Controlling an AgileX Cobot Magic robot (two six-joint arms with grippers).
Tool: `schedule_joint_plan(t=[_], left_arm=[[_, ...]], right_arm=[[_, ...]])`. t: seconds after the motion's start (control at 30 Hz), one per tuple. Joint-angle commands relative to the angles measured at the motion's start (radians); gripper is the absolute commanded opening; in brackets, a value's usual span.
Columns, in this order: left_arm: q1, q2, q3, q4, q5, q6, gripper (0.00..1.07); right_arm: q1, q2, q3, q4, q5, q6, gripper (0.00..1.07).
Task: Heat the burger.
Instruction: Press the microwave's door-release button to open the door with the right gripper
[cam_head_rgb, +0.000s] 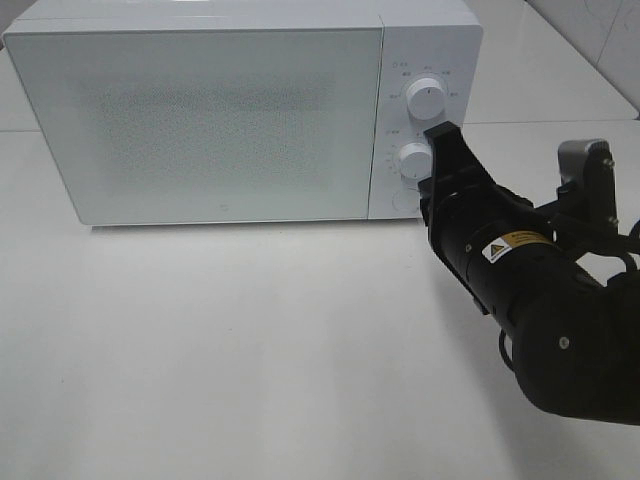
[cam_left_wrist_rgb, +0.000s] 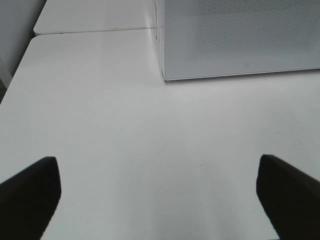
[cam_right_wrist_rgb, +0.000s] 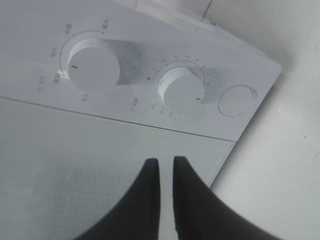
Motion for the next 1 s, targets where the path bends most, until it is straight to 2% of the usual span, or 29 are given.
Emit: schedule_joint_plan(t=[0.03,0.17,0.5,0.87,1.0], left_arm=[[0.001,-0.024,0.003,-0.009,-0.010,-0.001,1.00],[0.001,-0.024,0.003,-0.009,-0.010,-0.001,1.00],[0.001,-0.024,0.003,-0.009,-0.010,-0.001,1.00],[0.001,-0.024,0.003,-0.009,-0.010,-0.001,1.00],[0.001,-0.024,0.003,-0.009,-0.010,-0.001,1.00]], right_arm=[[0.003,0.001,-0.009,-0.004,0.016,0.149,0.03],[-0.001,0.001,-0.009,0.000,0.106,0.330,0.00],[-0.004,0.001,-0.009,0.025,0.132,0.319,0.00],[-0.106,0.008,-0.009,-0.060,0.184,0.313,0.00],[-0.118,0.036,-0.015,-0.069,0.184,0.319,0.00]])
